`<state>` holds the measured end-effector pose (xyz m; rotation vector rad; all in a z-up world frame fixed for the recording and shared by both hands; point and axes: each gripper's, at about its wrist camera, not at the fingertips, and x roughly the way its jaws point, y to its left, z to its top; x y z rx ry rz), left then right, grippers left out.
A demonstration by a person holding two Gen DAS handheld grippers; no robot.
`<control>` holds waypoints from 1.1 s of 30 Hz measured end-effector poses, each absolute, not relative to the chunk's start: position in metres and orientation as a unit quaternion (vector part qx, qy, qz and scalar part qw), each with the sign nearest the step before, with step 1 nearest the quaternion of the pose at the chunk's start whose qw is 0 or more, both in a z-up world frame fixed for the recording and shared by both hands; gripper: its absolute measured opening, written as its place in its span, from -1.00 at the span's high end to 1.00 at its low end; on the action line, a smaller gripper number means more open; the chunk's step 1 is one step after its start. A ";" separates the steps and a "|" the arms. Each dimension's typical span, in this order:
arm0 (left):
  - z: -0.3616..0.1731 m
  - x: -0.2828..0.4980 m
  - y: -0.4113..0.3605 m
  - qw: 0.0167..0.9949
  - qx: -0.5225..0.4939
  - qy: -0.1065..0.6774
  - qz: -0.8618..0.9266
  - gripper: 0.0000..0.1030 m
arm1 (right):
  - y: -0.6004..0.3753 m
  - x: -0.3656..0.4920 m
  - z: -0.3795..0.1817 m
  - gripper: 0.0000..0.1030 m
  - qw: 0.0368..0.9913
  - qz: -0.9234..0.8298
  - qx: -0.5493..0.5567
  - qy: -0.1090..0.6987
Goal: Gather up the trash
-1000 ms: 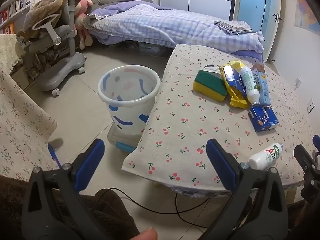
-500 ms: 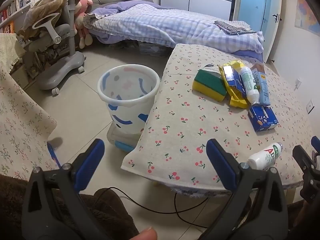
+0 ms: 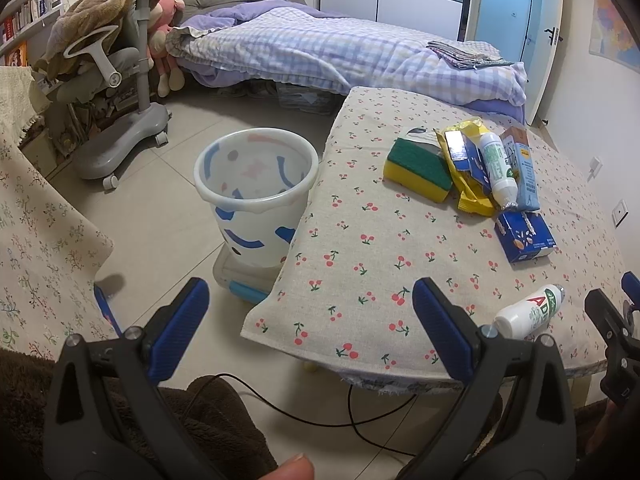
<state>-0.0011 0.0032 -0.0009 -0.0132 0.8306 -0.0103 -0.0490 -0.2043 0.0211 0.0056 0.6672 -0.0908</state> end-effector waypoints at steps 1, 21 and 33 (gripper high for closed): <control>-0.001 -0.001 0.003 0.915 -0.006 0.404 -0.005 -0.96 | -0.204 -0.049 0.021 -1.00 0.944 -0.044 0.003 0.327; -0.001 -0.001 -0.002 0.914 -0.005 0.405 -0.006 -0.96 | -0.204 -0.049 0.020 -1.00 0.943 -0.044 0.005 0.329; -0.001 -0.001 -0.004 0.914 -0.002 0.405 -0.007 -0.96 | -0.205 -0.048 0.022 -1.00 0.944 -0.043 0.011 0.328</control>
